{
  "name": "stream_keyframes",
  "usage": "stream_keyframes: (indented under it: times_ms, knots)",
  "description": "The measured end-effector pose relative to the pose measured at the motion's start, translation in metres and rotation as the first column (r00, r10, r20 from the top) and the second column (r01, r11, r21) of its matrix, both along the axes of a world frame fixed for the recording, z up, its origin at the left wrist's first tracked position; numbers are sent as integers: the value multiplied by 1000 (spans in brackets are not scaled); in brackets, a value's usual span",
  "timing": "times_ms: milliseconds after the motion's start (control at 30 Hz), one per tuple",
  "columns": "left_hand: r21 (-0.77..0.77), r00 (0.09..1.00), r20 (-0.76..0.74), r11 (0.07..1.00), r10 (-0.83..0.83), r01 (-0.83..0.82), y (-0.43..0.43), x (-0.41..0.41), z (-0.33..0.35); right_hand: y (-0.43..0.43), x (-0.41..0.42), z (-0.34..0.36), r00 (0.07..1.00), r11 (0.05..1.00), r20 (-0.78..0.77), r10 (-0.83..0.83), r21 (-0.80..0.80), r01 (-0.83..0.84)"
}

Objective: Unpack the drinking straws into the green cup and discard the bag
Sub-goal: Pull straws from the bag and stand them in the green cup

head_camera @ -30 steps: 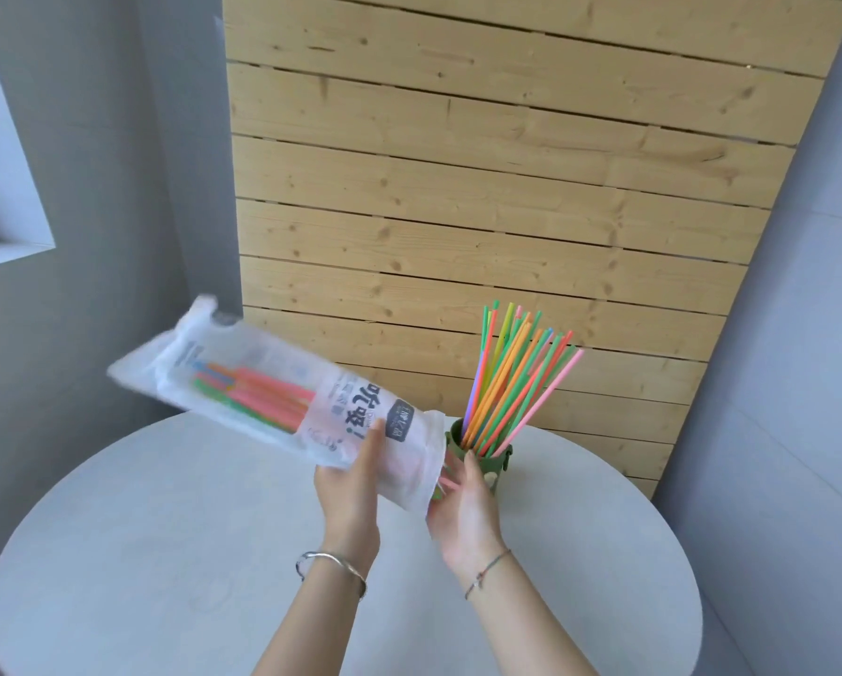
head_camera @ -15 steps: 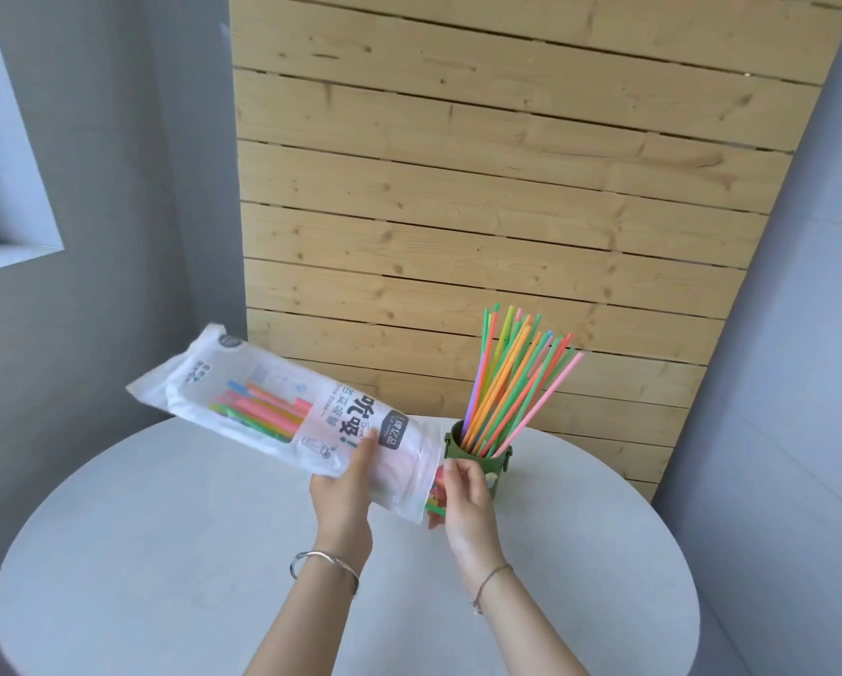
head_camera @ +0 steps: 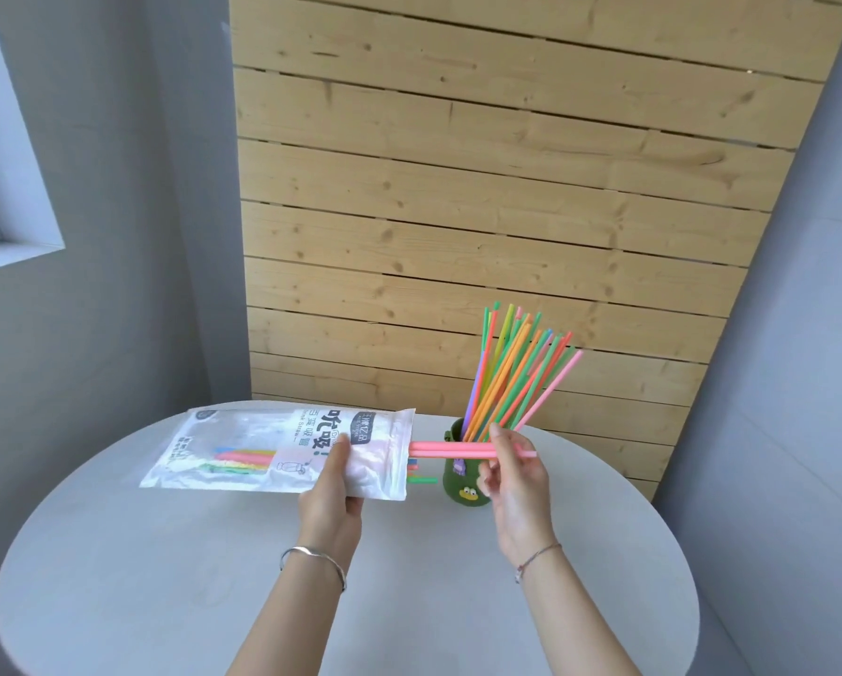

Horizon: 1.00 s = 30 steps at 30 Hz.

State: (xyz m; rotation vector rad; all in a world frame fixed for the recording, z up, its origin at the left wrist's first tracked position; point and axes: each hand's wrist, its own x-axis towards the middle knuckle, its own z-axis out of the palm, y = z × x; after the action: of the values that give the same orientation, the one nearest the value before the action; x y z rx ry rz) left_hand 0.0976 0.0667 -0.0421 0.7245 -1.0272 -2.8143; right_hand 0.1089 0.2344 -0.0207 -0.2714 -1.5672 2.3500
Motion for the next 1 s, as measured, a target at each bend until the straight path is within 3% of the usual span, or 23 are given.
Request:
stream_keyframes:
  times_ms: [100,200,333,533,633,800,1000]
  knots:
    - [0,998,-5,998,-57,57,15,2,-1,-14,2,-6,993,991,31,112,66,-114]
    - [5,996,-14,996,-87,87,23,4,-2,-22,4,-10,993,979,84,78,183,-92]
    - [24,1000,-3,999,-30,30,18,3,1,-7,-1,5,997,982,-29,-75,171,79]
    - [47,999,-20,998,48,-47,4,-3,3,43,-19,51,938,898,-211,-275,291,329]
    - [50,998,-26,998,49,-47,4,-6,2,58,-35,69,922,777,-280,-267,503,378]
    - [53,999,-42,998,34,-32,8,-6,3,57,-55,86,951,551,-279,-130,777,303]
    - [56,998,-53,998,32,-29,5,-7,4,48,-76,67,1000,266,-23,3,964,21]
